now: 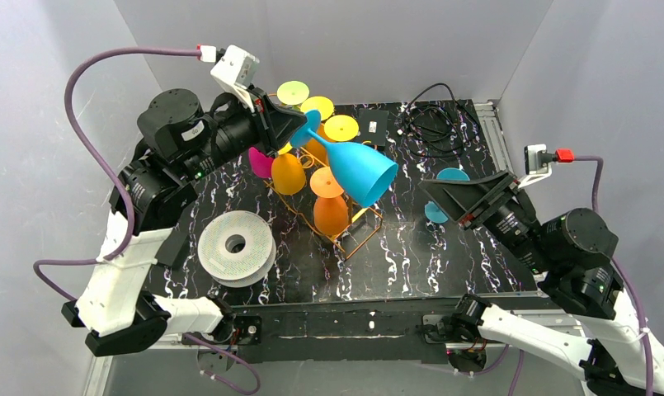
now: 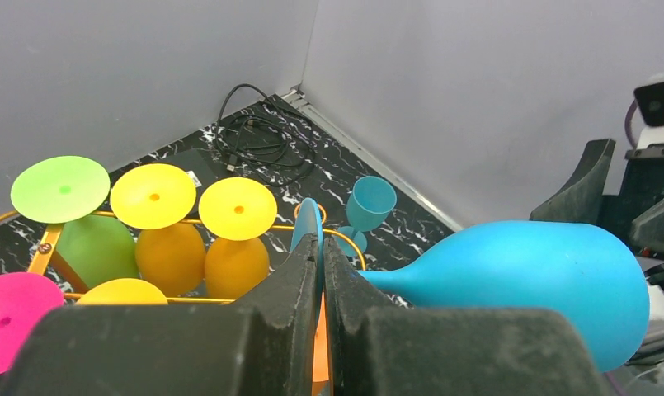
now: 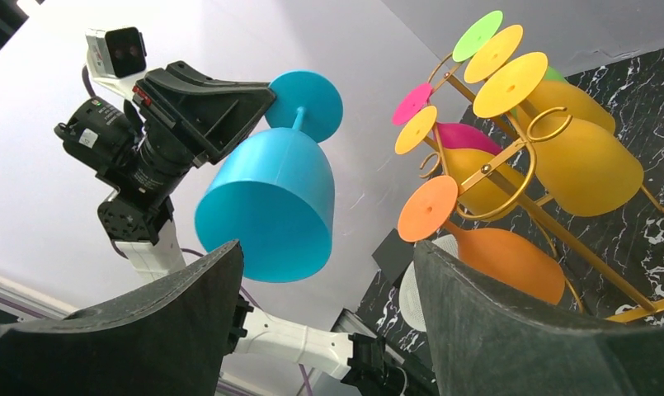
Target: Take the wine glass off the wine glass rack
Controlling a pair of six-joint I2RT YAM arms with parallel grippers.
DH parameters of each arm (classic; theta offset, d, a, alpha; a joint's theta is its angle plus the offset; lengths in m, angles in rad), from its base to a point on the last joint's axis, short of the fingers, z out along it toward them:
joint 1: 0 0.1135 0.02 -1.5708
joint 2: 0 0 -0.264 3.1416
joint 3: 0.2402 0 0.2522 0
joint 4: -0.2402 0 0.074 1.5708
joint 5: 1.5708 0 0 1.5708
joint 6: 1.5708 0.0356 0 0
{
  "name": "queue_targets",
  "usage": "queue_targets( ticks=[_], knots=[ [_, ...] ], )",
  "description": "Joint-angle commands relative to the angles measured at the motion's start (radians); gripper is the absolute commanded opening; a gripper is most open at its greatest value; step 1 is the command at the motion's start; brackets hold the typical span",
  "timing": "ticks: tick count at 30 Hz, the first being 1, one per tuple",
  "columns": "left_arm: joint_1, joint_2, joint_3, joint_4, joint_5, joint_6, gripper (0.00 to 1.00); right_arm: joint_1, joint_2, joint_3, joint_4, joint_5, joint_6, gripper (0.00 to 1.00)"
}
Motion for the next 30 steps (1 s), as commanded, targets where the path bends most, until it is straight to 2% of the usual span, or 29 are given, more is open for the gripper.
queue_targets(
  ticks=[1,18,26,30],
  knots=[
    [0.001,-0.002,0.045,0.083,-0.032,-0.089,0.00,0.006,0.052,0.063,0.018,-0.033,-0.033,0.82],
    [0.001,-0.010,0.000,0.112,-0.052,-0.196,0.00,0.007,0.162,0.109,0.061,-0.016,-0.014,0.76],
    [0.001,-0.011,-0.025,0.131,-0.065,-0.218,0.00,0.006,0.198,0.131,0.072,-0.013,-0.006,0.66],
    [0.000,-0.009,-0.043,0.156,-0.064,-0.235,0.00,0.006,0.210,0.137,0.075,-0.017,0.001,0.56]
  ],
)
